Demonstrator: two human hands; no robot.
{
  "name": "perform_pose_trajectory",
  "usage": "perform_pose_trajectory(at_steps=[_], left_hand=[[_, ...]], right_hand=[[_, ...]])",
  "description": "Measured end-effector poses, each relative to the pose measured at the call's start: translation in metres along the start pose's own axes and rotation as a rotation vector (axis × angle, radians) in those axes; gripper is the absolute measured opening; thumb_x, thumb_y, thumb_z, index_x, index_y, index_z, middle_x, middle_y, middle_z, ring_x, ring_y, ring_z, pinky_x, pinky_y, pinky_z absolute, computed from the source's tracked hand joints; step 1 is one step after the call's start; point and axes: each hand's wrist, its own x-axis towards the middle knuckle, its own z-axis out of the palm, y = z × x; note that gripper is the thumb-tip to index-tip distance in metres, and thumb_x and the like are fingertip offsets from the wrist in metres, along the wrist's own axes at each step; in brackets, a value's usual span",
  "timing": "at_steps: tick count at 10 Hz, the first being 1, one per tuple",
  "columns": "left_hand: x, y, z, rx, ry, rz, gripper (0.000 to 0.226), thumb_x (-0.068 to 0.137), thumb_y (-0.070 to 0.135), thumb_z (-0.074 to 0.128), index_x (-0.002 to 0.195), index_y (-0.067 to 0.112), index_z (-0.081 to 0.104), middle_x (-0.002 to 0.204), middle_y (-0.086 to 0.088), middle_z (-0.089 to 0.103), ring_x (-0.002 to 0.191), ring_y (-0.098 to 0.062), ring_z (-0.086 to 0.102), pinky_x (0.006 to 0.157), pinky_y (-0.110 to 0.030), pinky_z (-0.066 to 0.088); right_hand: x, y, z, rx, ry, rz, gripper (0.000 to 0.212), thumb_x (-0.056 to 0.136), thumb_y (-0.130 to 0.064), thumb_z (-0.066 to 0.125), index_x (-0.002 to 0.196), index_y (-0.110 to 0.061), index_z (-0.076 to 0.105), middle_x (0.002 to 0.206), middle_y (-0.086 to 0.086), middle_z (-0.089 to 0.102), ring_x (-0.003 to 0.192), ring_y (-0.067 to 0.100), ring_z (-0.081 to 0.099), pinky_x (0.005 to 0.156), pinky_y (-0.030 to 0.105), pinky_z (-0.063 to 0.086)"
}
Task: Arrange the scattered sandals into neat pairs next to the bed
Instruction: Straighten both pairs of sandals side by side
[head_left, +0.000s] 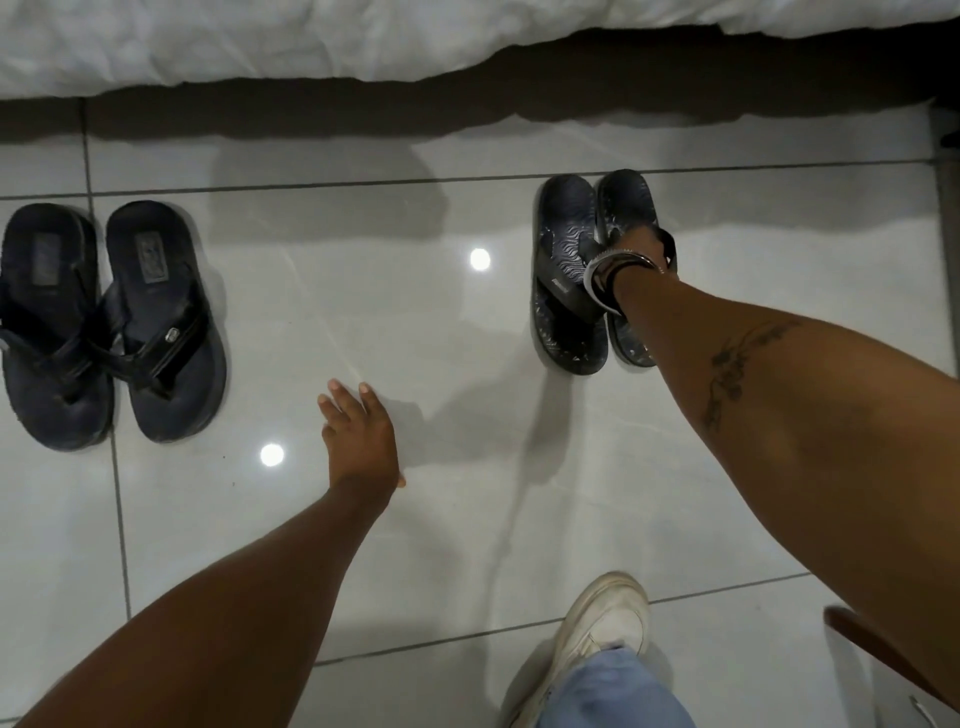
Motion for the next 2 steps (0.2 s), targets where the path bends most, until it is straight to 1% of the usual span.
perform_pose_trajectory(at_steps=[1,2], left_hand=[[-0.011,-0.001,-0.012,-0.096,-0.047,-0.003,0.120,0.075,0.033,0.082,0.152,-0.003,-0.002,0.155,-0.040,-0.001,0.144,-0.054,0.006,0.114,-0.053,0.030],[-0.013,-0.013,-0.040,-0.154,-0.124,0.027,0.110,0.077,0.033,0.082,0.154,0.007,0.008,0.158,-0.028,0.010,0.146,-0.042,0.015,0.115,-0.056,0.021]], right_hand=[[-0.024,0.008,-0.005,-0.027,0.048,-0.025,0.049,0.089,-0.039,0.059,0.131,-0.014,0.052,0.137,0.010,0.053,0.125,0.033,0.049,0.105,0.045,0.039],[-0.061,0.000,-0.021,-0.102,0.166,-0.120,0.051,0.079,-0.054,0.062,0.114,-0.017,0.064,0.118,0.007,0.065,0.113,0.034,0.057,0.098,0.045,0.042]])
